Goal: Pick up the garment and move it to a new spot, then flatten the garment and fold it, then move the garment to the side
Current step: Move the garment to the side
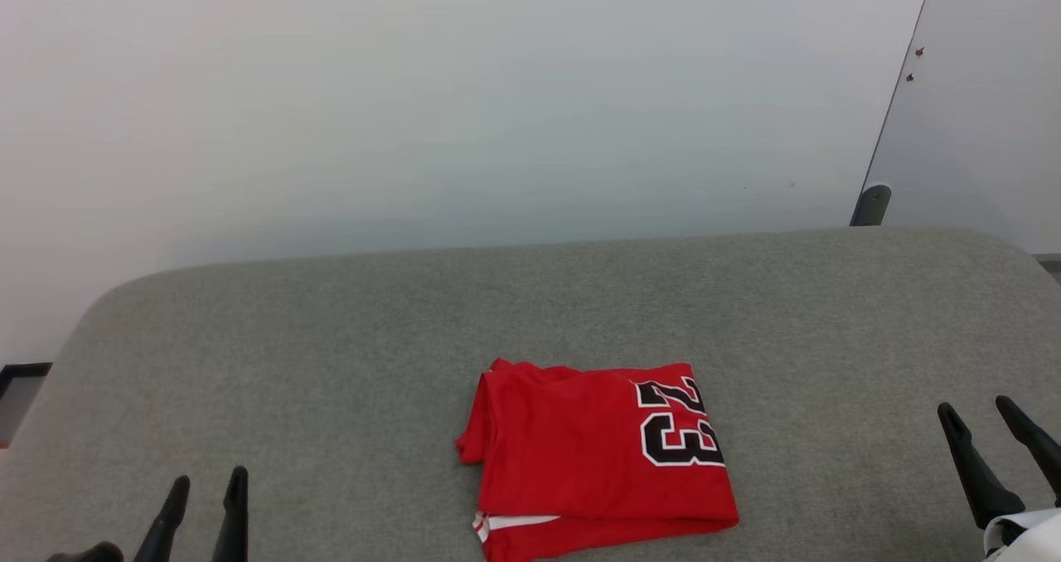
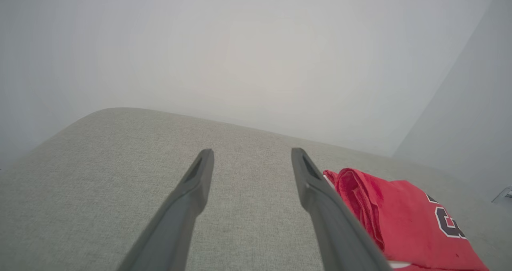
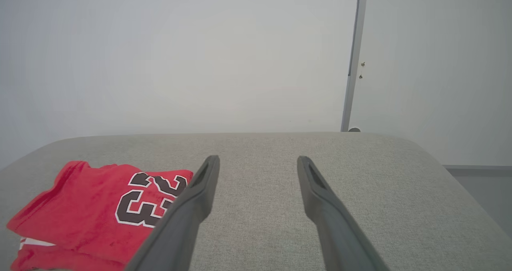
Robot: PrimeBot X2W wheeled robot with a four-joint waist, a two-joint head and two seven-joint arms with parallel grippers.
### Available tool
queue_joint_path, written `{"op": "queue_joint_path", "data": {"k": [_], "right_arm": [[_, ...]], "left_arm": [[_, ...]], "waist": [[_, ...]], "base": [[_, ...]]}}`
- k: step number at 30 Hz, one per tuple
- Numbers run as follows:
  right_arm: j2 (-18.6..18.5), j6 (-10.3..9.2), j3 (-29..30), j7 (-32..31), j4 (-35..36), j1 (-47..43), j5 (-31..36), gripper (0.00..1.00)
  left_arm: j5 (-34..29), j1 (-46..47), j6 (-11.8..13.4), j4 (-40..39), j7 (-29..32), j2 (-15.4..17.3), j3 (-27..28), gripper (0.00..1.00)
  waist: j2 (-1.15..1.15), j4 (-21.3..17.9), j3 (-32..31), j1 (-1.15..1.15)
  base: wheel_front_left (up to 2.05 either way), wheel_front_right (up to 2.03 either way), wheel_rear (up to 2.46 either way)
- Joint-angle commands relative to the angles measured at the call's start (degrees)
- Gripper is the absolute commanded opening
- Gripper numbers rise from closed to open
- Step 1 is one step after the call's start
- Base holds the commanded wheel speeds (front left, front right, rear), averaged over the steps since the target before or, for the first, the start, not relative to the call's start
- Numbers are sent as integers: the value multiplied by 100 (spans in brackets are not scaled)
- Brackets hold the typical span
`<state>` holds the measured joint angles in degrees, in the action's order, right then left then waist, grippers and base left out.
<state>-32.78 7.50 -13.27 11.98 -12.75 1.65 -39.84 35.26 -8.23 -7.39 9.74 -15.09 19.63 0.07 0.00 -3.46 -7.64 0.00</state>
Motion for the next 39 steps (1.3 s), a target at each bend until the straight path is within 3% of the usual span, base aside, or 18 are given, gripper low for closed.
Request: {"op": "queue_joint_path", "data": {"k": [1, 12, 20, 27, 39], "right_arm": [[34, -2, 49, -31, 37, -88, 60, 100], [145, -2, 166, -234, 225, -161, 203, 100], [155, -2, 123, -472, 277, -43, 215, 100], [271, -2, -10, -859, 197, 106, 260, 100], [28, -3, -576, -1882, -492, 745, -230, 100]], "left_arm": [[-32, 4, -12, -18, -1, 1, -8, 100], [-183, 11, -13, 32, -1, 60, -72, 100], [-135, 124, -13, -2, -1, 180, -213, 100], [-103, 423, -13, -14, 72, 322, -412, 100], [-59, 956, -12, 87, 146, 277, -824, 100]], "waist": [[0, 12, 0, 0], [0, 99, 19, 0], [0, 385, 84, 0], [0, 1046, 219, 0], [0, 2066, 499, 0]], "base": [[0, 0, 0], [0, 0, 0], [0, 0, 0], [0, 0, 0], [0, 0, 0]]}}
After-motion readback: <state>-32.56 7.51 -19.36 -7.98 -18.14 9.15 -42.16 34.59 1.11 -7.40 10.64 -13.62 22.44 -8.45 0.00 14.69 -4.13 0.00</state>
